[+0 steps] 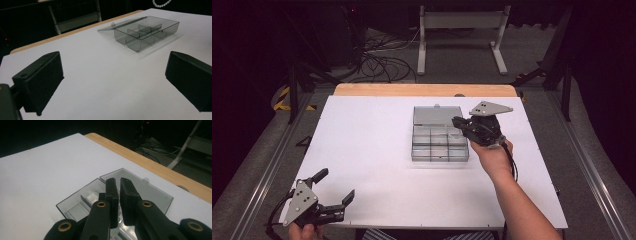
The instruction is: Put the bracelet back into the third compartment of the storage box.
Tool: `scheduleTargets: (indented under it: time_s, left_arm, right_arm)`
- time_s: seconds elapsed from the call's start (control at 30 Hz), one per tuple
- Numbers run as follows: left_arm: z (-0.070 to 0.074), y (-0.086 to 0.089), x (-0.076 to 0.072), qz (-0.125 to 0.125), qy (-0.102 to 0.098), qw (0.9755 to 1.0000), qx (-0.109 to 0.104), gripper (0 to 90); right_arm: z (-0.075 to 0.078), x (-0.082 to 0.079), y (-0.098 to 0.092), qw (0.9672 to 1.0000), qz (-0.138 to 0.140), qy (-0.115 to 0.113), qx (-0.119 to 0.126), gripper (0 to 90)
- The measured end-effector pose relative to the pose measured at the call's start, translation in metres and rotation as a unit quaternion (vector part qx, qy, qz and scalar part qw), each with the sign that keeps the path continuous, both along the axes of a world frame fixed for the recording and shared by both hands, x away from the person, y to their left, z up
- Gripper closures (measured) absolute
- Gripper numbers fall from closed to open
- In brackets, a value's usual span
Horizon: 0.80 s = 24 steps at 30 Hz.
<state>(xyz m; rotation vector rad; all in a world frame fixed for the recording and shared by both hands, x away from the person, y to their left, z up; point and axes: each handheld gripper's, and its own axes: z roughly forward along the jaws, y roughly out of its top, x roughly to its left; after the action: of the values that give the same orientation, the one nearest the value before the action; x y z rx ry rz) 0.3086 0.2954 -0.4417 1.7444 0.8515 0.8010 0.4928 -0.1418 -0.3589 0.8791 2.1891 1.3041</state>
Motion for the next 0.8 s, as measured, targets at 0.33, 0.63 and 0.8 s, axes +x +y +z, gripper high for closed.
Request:
scheduleTargets:
  time_s: [0.33, 0.63, 0.8]
  left_arm:
    - [0.0, 0.0, 0.0, 0.001, 0.003, 1.0, -0.004, 2.3]
    - [-0.001, 0.0, 0.001, 0.002, 0.003, 1.0, -0.004, 2.3]
    - [-0.001, 0.0, 0.001, 0.001, 0.001, 1.0, -0.001, 2.3]
  right_arm:
    - [-0.008, 0.017, -0.018, 0.9994, -0.032, 0.013, -0.002, 85.9]
    - [-0.016, 0.028, -0.02, 0.9987, -0.042, 0.03, -0.003, 85.8]
    - [-0.021, 0.033, -0.018, 0.9982, -0.042, 0.042, -0.003, 85.8]
